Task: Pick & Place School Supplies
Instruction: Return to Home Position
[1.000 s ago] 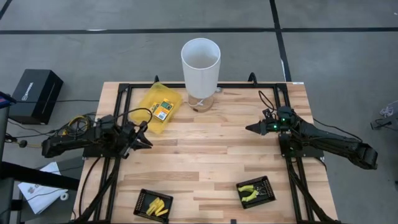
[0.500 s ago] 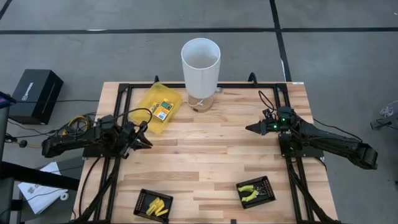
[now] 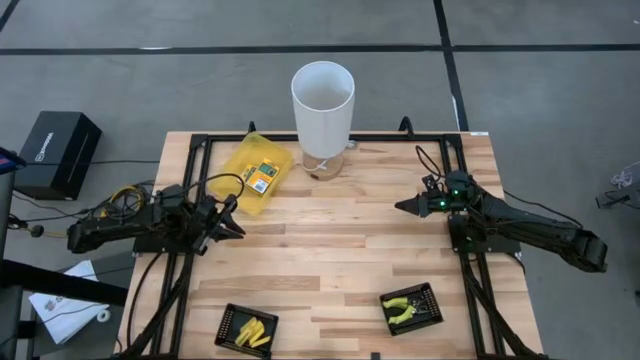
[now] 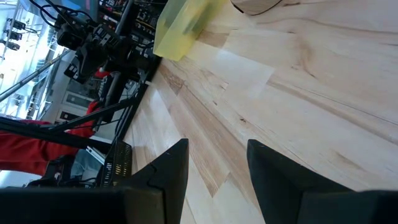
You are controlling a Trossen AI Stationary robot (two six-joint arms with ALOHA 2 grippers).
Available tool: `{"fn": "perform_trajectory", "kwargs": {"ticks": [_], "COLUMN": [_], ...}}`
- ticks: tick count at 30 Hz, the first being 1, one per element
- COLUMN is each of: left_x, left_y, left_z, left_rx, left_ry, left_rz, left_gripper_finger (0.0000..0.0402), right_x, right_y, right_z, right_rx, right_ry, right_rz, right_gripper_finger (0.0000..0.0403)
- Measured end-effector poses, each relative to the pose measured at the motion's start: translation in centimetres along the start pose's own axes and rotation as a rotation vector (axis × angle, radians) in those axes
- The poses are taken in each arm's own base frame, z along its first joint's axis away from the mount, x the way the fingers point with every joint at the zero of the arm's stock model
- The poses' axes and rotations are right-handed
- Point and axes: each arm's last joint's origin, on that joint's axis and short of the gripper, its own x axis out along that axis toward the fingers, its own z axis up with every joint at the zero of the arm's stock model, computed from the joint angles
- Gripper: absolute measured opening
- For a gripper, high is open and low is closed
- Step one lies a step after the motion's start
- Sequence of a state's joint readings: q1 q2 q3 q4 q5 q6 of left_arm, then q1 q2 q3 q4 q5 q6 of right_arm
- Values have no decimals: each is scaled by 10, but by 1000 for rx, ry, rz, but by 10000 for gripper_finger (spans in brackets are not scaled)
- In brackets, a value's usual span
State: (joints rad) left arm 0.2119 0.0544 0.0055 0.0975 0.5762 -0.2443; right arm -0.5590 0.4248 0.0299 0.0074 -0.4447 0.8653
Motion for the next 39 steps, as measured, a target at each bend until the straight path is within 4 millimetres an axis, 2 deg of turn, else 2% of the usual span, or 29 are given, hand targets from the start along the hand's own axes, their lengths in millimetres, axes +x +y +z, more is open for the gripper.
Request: {"fn": "perform_trajectory", "kwargs": {"ticks": [39], "left_x": [0], "left_y": [0], "left_z": [1], "left_rx": [9], "left_ry": [-13], "left_rz": [-3], "left_gripper_finger": [44], "right_x": [0], "right_y": [0], "right_z": [0], "right_rx": [0], "right_ry": [0], "right_rz": [0], "right_gripper_finger": [154]}}
